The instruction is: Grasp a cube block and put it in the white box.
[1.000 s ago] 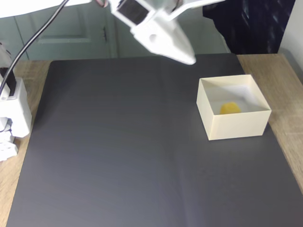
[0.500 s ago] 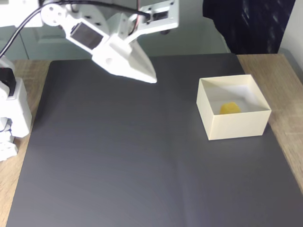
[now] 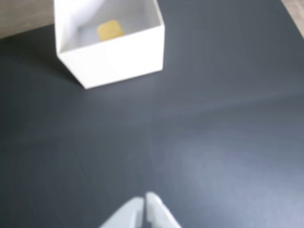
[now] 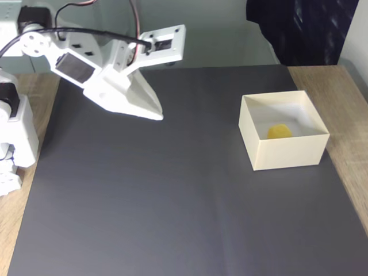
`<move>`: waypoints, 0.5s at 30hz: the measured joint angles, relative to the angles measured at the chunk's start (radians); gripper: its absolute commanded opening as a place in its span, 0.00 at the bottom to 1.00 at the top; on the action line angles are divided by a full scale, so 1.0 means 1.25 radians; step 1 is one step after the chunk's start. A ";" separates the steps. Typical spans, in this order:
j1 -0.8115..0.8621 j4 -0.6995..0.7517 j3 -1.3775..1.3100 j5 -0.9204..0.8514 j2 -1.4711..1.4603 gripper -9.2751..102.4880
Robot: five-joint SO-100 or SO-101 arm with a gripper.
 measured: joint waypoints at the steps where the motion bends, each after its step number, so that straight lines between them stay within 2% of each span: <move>1: 0.000 0.001 0.020 0.000 0.020 0.09; 15: 0.018 0.055 0.188 0.006 0.233 0.09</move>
